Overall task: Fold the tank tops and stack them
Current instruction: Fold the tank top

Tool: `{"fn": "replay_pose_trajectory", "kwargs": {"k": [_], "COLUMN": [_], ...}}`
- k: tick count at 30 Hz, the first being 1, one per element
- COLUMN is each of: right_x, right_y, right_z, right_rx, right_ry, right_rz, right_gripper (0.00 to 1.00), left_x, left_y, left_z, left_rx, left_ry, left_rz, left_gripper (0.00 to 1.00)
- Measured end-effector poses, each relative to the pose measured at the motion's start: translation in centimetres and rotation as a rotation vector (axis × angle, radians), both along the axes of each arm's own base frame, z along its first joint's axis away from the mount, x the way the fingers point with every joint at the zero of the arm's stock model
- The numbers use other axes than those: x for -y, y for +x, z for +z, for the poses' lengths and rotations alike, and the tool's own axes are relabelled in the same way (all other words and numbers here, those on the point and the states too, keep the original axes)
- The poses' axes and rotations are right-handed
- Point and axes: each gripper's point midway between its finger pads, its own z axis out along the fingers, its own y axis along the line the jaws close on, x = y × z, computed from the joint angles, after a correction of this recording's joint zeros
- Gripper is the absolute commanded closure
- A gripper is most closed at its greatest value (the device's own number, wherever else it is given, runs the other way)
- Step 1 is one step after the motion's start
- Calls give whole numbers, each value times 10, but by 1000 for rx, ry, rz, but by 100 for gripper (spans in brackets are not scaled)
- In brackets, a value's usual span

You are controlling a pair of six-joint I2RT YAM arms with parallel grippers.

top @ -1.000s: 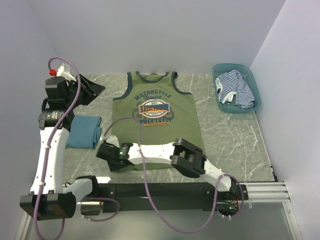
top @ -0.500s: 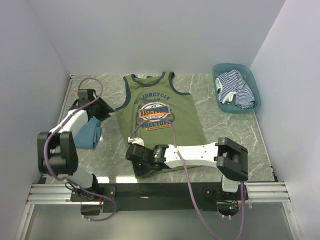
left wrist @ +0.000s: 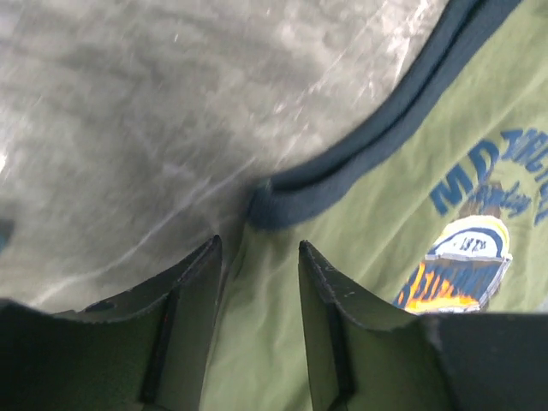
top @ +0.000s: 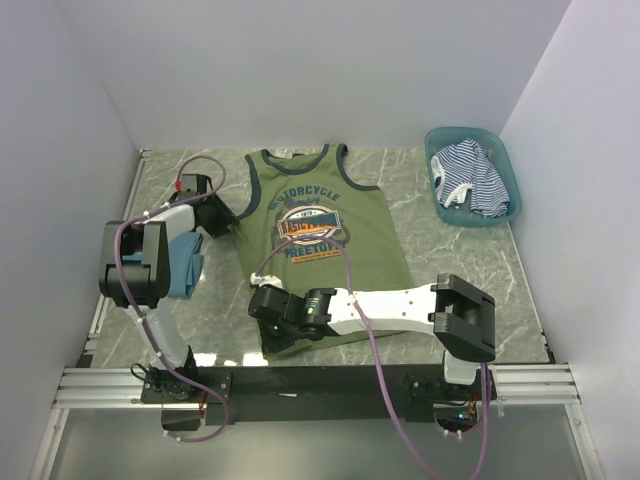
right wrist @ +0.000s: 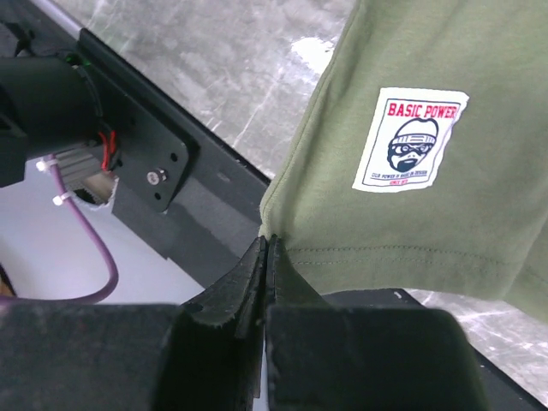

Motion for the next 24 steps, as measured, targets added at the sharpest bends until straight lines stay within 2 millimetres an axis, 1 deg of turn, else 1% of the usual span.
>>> {"fn": "replay_pose_trajectory", "kwargs": {"k": [4,5,6,7,8,11,14,16,21,24], "right_x": [-3,-4,-4,-4,-5,-6,-12,-19,-54,-68], "right_y": [-3,-4,-4,-4,-5,-6,-8,-10,-12,-13], "right_z": [2,3,3,3,3,3,-1,-7,-13,-13], "right_rx": [-20,-22,-26,-28,-28,-38,-55,-73,-122,-142], "right_ry": [17,20,21,22,23,28,38,34,63,86], "right_rz": [5,6,6,3,3,2,9,17,45,57], "right_gripper": [100,100,100,100,100,100,100,100,100,100], "left_x": [1,1,-1,-3,-4,-11,-20,-26,-38,-42], "left_y": [12,16,20,22,22,25,26,28,32,34], "left_z": [-7,-7,-7,-9,-10,-9,-6,-4,3,7], "left_rx": [2,6,10,10,7,3,-5,-6,-7,-5], "left_ry": [22,31,43,54,63,103,153,186,247,268], "left_rz": [-5,-3,1,3,6,20,39,50,72,73], "left_gripper": [65,70,78,82,91,99,99,99,100,99]}}
